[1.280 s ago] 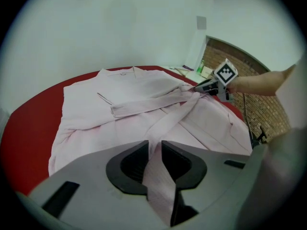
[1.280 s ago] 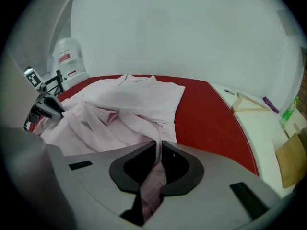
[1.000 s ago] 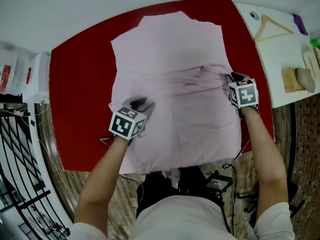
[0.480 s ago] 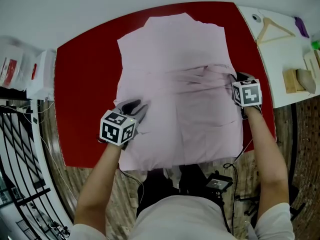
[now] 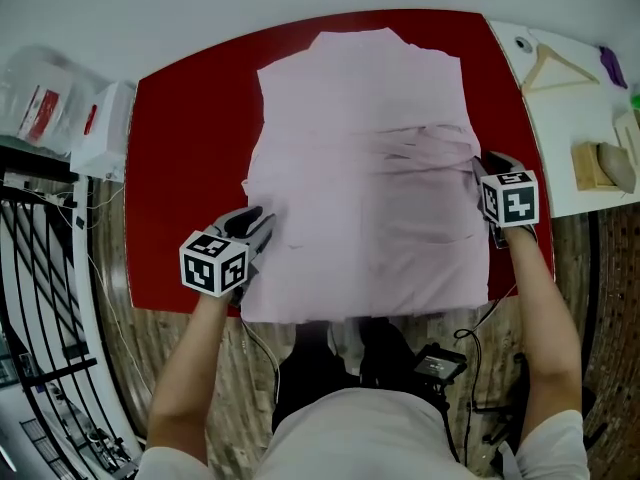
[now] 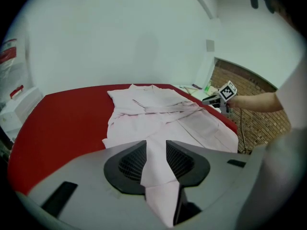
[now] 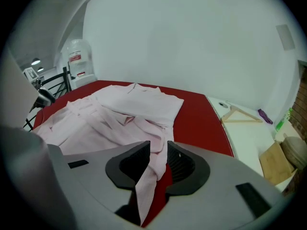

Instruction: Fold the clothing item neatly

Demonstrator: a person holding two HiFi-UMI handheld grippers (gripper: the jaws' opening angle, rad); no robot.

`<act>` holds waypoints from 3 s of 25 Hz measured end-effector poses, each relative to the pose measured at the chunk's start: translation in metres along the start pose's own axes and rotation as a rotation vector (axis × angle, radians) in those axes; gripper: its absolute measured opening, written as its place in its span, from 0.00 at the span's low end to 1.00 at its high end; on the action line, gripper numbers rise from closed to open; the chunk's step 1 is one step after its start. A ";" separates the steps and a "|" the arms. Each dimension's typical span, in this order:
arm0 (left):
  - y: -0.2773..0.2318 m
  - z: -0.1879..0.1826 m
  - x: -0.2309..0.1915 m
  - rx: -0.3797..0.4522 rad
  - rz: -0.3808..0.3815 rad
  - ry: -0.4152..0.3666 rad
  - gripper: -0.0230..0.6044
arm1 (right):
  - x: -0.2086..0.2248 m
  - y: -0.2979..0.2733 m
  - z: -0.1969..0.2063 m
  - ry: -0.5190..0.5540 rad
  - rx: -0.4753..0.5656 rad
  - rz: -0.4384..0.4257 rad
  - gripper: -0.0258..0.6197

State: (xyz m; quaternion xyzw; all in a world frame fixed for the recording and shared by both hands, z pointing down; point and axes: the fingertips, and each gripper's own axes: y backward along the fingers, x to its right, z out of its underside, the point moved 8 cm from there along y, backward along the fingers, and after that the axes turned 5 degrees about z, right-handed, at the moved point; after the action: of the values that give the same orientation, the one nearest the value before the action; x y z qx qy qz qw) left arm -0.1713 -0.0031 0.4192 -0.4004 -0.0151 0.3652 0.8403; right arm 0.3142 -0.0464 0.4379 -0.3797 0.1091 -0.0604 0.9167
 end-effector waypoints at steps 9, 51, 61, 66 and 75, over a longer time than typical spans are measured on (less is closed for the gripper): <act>0.033 0.033 0.009 0.029 -0.009 0.063 0.23 | -0.020 0.031 0.016 -0.013 0.019 -0.030 0.18; 0.129 0.245 0.050 0.117 0.282 0.182 0.20 | -0.303 0.175 0.161 -0.050 0.062 -0.181 0.18; 0.114 0.271 0.049 0.128 0.287 0.198 0.25 | -0.344 0.146 0.181 0.026 0.028 -0.323 0.18; 0.100 0.277 0.050 0.101 0.290 0.208 0.26 | -0.373 0.116 0.188 0.032 -0.008 -0.415 0.18; 0.090 0.278 0.047 0.064 0.286 0.214 0.27 | -0.362 0.126 0.187 0.015 0.023 -0.376 0.07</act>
State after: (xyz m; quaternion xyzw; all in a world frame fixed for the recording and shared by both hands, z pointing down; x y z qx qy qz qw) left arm -0.2796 0.2474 0.5344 -0.4081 0.1430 0.4369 0.7888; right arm 0.0127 0.2404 0.5325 -0.3824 0.0423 -0.2347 0.8927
